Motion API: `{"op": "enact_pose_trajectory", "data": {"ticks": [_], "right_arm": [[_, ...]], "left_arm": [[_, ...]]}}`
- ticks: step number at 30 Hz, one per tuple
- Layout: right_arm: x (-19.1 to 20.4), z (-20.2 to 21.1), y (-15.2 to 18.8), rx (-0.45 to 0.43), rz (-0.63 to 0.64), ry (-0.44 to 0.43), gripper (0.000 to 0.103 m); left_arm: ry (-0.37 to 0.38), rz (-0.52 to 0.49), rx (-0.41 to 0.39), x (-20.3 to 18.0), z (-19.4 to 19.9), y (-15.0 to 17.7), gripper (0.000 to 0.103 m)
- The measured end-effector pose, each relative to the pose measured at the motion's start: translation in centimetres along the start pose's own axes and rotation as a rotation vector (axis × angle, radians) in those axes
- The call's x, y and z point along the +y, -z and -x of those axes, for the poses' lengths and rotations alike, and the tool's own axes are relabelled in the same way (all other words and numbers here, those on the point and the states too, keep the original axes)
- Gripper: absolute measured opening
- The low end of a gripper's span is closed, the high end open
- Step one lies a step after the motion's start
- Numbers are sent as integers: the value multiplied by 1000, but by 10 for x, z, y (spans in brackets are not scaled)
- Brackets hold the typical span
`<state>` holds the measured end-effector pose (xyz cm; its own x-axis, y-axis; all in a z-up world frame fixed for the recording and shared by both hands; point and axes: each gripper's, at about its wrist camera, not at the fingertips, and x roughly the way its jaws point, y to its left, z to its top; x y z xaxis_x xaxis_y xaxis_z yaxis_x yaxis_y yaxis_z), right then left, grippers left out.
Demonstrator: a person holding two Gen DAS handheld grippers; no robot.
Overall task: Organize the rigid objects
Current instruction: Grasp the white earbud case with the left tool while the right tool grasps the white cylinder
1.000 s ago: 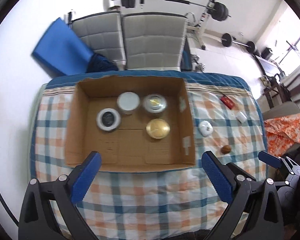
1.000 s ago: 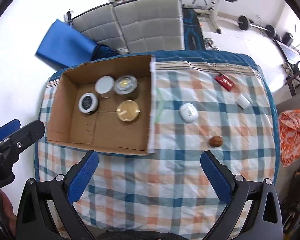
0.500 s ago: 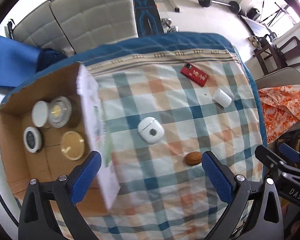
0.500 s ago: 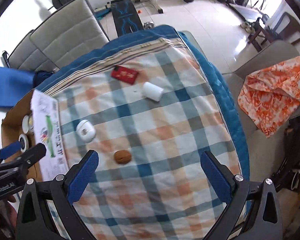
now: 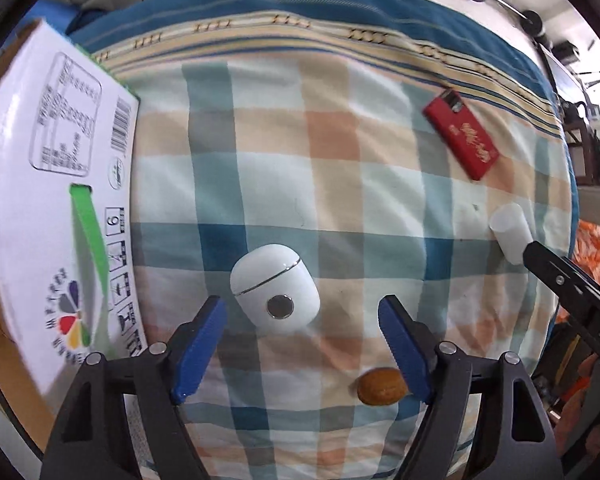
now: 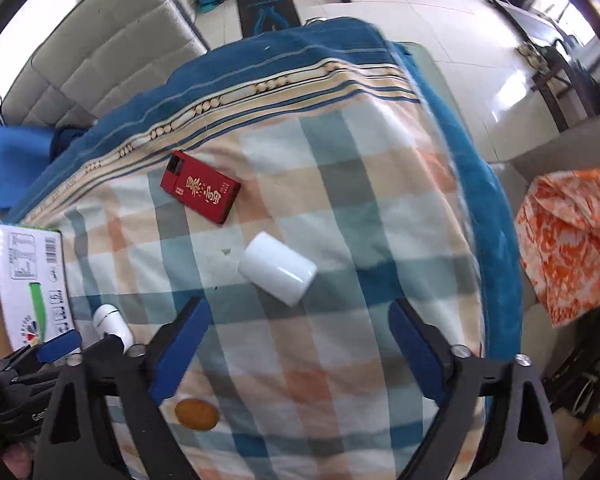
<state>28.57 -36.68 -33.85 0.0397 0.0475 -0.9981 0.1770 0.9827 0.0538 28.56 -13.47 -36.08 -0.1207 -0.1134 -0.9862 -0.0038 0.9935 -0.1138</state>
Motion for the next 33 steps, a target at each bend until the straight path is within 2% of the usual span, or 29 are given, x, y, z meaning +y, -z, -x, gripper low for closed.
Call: {"op": "enact_pose_trajectory", "data": {"ticks": [5,7,8,10,12,19,25,29,33], "right_arm": [[12,-31,-17,49,69,15,60],[14,-40,-20,68,77,13,54],[15,-42,-21,70,82,18,55],[16,-44,-21,64,89,21,55],[20,-45,-21,62,104,32,54],[29,-47,-16,68,107,49,54],[27,-33,6,57,95,11,54],[26,-24,23,44,88,6,54],[21,-19,33,38,63,1,54]], "left_arm": [[-20,26,56,3,-25,-9,77],[-49,20,60,5,-32,-10,71],[-66,14,59,5,-34,-10,62],[-78,9,47,5,-35,-8,58],[-80,13,33,7,-33,-7,49],[-80,10,14,5,-24,-8,48],[-54,-18,9,-6,-16,20,48],[-27,-26,7,-9,-14,33,47],[52,38,-11,13,-4,40,47]]}}
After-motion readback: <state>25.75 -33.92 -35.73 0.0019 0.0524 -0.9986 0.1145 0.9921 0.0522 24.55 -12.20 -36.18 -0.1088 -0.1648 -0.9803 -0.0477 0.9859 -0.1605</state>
